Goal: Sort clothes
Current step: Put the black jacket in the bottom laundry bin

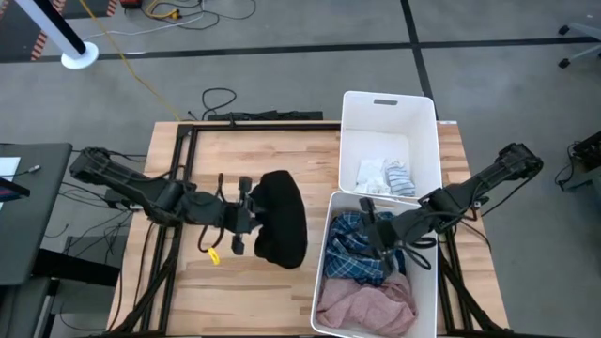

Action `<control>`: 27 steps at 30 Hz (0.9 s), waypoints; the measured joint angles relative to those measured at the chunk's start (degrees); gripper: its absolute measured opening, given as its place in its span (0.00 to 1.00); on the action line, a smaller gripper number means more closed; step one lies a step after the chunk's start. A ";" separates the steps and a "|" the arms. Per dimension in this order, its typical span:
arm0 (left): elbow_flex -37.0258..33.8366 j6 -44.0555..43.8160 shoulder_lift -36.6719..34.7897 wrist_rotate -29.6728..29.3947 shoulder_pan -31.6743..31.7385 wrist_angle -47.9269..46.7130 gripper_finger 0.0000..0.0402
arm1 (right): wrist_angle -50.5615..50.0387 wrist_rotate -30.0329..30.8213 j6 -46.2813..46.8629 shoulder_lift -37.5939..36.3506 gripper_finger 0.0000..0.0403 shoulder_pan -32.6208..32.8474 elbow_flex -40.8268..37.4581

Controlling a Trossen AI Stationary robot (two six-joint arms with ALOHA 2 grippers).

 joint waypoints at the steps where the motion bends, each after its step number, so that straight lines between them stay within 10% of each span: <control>1: 0.00 0.35 -0.09 0.04 0.00 0.77 0.09 | 0.48 0.03 -1.22 0.00 0.52 0.00 0.00; 27: 0.02 5.28 -3.86 4.00 0.00 22.35 0.09 | 25.01 1.54 -29.81 0.04 0.85 -3.44 0.00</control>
